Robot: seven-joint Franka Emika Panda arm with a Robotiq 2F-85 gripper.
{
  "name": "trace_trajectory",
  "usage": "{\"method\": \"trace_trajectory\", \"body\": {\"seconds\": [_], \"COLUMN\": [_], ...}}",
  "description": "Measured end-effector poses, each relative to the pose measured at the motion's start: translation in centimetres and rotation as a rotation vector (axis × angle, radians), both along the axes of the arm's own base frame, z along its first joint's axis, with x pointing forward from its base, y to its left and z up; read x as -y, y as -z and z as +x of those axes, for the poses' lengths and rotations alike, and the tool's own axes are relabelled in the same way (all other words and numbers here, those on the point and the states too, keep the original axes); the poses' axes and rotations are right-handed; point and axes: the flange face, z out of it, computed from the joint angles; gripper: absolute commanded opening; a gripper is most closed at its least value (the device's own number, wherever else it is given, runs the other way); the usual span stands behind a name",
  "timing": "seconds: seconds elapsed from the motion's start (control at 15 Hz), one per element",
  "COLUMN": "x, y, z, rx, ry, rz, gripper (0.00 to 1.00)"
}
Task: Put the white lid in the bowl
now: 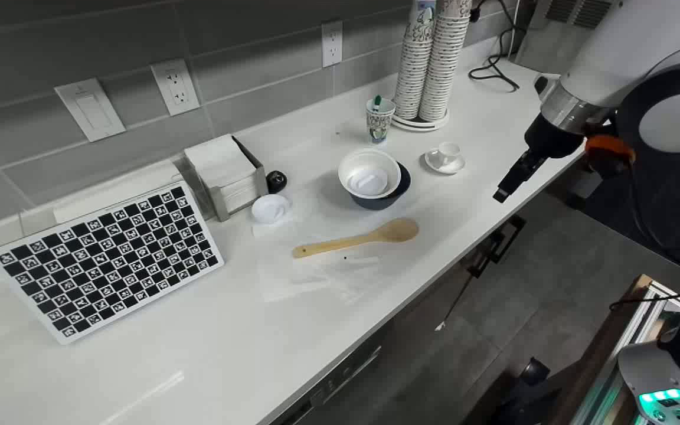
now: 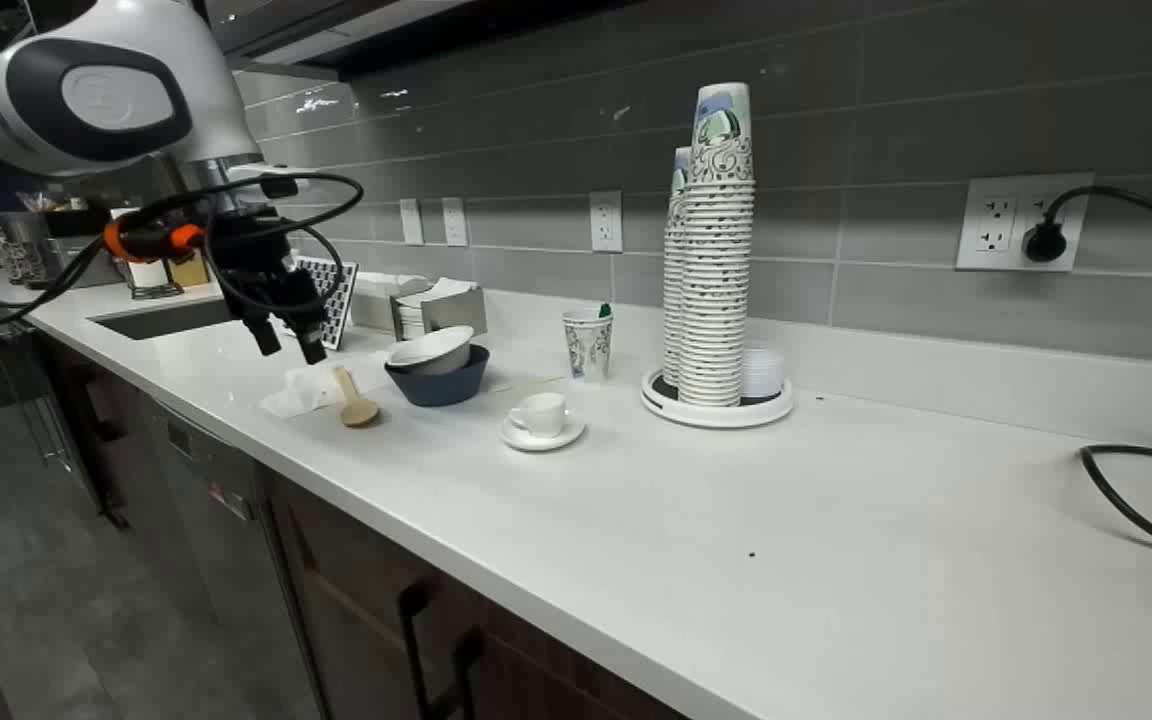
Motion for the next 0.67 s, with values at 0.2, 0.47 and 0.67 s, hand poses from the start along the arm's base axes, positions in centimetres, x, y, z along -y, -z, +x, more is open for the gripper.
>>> {"method": "trace_trajectory", "body": {"seconds": [0.2,0.47,0.67], "x": [0.0,-3.8,-11.8], "y": [0.0,-0.9,-3.0], "z": [0.0,1.1,2.0], "rx": [0.000,0.061,0.163], "ry": [0.000,-0.043,-0.129], "rz": [0.000,0.068,0.133], "gripper": [1.00,1.00,1.00]}}
